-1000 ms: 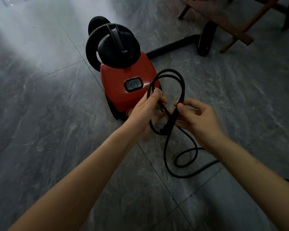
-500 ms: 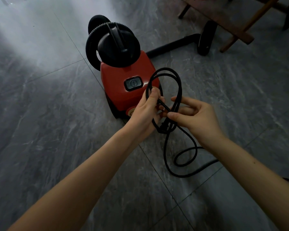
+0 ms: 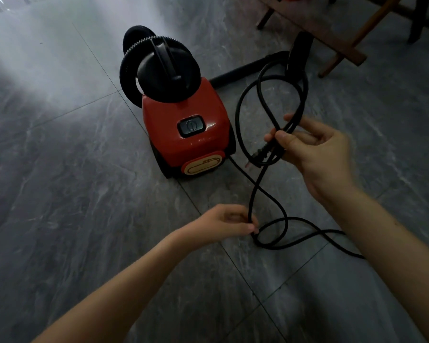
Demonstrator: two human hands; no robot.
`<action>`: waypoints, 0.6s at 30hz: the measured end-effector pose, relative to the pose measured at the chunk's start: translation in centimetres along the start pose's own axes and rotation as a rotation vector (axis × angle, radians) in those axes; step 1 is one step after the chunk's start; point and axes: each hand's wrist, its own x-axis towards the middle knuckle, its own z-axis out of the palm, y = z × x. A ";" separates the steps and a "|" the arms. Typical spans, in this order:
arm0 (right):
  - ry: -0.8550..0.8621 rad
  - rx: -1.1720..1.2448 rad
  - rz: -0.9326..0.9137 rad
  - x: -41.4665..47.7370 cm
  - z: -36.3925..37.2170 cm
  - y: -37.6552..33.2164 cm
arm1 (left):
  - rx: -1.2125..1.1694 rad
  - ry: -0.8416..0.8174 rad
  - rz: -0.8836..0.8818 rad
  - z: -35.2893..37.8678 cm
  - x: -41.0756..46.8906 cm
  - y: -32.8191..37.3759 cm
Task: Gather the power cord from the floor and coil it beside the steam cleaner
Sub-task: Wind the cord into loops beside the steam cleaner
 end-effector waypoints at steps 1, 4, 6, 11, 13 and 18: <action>0.015 -0.006 -0.006 0.1 -0.3 -0.1 | -0.035 -0.003 -0.012 -0.1 -0.3 -0.5; 0.065 -0.038 -0.005 0.1 -1.1 0.2 | -0.202 0.060 -0.042 -1.2 -1.5 -1.1; 0.093 -0.075 0.004 0.3 -1.9 0.7 | -0.169 0.180 0.021 -2.1 -2.0 -0.6; 0.136 -0.140 0.039 0.7 -3.3 1.4 | -0.200 0.465 0.130 -4.6 -1.8 2.1; 0.157 -0.125 0.042 0.8 -3.7 1.5 | -0.142 0.496 0.085 -5.7 -1.9 2.7; 0.188 -0.085 0.047 1.0 -4.0 1.1 | 0.093 0.365 -0.064 -5.8 -2.4 1.5</action>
